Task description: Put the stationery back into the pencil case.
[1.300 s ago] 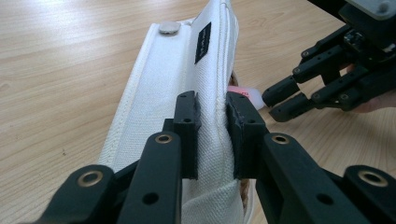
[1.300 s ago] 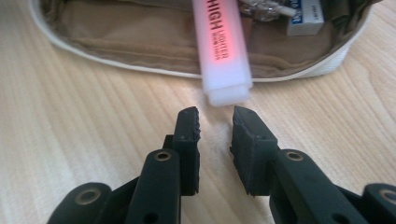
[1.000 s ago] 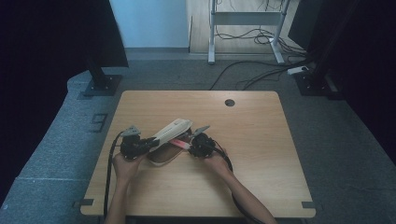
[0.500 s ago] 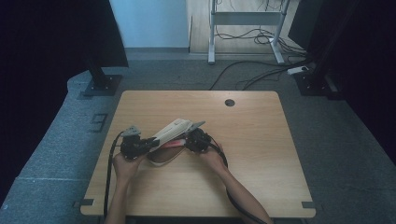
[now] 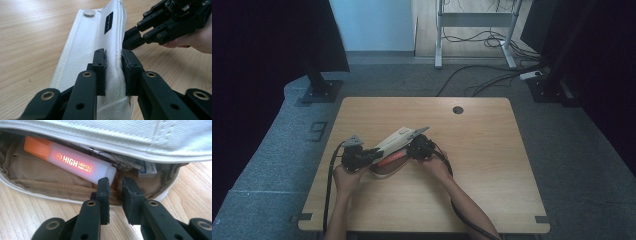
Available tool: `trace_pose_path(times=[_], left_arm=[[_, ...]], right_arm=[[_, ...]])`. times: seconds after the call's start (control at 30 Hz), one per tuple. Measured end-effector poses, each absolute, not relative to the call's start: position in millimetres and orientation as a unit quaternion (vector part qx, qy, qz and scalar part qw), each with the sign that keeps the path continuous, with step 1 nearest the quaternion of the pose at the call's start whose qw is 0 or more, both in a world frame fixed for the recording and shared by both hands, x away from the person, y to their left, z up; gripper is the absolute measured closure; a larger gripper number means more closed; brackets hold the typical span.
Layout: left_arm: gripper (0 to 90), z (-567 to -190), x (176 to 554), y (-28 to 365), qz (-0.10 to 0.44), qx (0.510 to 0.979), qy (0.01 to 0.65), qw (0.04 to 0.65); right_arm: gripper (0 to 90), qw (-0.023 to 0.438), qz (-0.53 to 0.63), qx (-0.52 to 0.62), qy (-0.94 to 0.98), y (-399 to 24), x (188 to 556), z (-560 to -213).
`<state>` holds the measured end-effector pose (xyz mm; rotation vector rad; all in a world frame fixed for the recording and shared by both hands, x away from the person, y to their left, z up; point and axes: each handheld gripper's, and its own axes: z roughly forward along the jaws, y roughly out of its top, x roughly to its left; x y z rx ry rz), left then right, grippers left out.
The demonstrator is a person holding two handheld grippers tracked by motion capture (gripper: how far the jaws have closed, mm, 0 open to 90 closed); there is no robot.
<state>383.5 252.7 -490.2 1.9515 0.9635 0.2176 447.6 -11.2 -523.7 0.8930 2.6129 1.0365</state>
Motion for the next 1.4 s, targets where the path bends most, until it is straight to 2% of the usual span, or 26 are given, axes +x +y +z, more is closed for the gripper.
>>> trace_pose_path(times=[0.2,0.6,0.93,1.17,1.4], left_arm=[[72.5,-493.7,382.6,251.7,0.079,0.795,0.390,0.459],[64.1,-502.6,380.6,245.8,0.059,0.808,0.374,0.451],[59.3,-510.9,377.5,240.1,0.044,0.825,0.353,0.439],[57.1,-512.4,375.1,237.8,0.058,0.831,0.343,0.434],[50.3,-512.8,371.2,232.6,0.082,0.838,0.331,0.426]], right_arm=[[65.8,0.100,0.352,0.305,0.879,-15.5,449.5,-522.5],[65.7,0.104,0.363,0.303,0.875,-23.4,446.7,-519.3],[61.8,0.110,0.361,0.307,0.874,-38.0,443.6,-514.5],[58.8,0.116,0.365,0.309,0.871,-45.6,442.4,-508.0],[53.2,0.118,0.361,0.307,0.873,-48.4,441.1,-509.1]])
